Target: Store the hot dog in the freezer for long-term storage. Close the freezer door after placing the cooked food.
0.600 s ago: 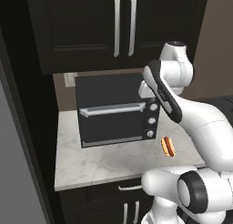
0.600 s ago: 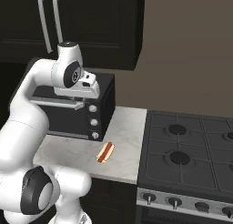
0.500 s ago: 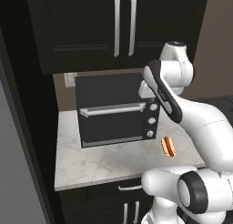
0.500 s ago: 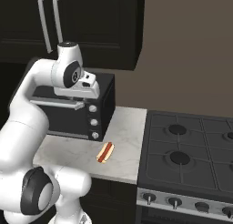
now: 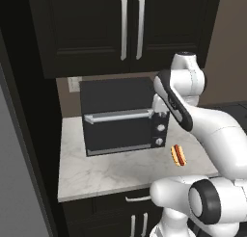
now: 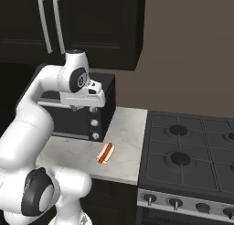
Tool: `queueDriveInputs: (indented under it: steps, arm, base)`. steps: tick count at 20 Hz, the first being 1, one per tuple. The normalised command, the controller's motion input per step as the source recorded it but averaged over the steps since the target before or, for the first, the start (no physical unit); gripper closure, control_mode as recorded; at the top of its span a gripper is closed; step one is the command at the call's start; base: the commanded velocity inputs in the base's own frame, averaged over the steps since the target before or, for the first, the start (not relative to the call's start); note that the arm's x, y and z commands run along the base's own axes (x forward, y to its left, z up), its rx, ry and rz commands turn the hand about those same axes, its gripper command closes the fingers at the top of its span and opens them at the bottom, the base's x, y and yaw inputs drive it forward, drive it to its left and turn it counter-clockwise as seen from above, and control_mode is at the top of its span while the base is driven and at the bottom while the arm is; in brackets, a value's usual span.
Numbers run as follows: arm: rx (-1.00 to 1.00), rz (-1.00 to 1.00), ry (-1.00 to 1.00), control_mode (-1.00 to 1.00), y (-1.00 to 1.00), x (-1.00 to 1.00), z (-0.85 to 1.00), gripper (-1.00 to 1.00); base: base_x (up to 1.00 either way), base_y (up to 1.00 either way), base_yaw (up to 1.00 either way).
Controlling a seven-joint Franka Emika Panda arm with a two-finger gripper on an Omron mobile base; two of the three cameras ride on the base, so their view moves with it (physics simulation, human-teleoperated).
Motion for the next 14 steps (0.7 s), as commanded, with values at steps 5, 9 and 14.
queueDriveInputs:
  steps: [5, 9, 14]
  arm:
    - [-0.03, 0.0, 0.13, -1.0, -0.45, -0.01, -0.44, -1.0]
    - [0.0, -0.09, 0.12, -1.0, -0.35, 0.0, -0.47, -1.0]
    - [0.0, -0.11, 0.08, -1.0, -0.2, 0.0, -0.47, -1.0]
  base:
    - [0.0, 0.0, 0.0]
    - [0.0, 0.0, 0.0]
    - [0.0, 0.0, 0.0]
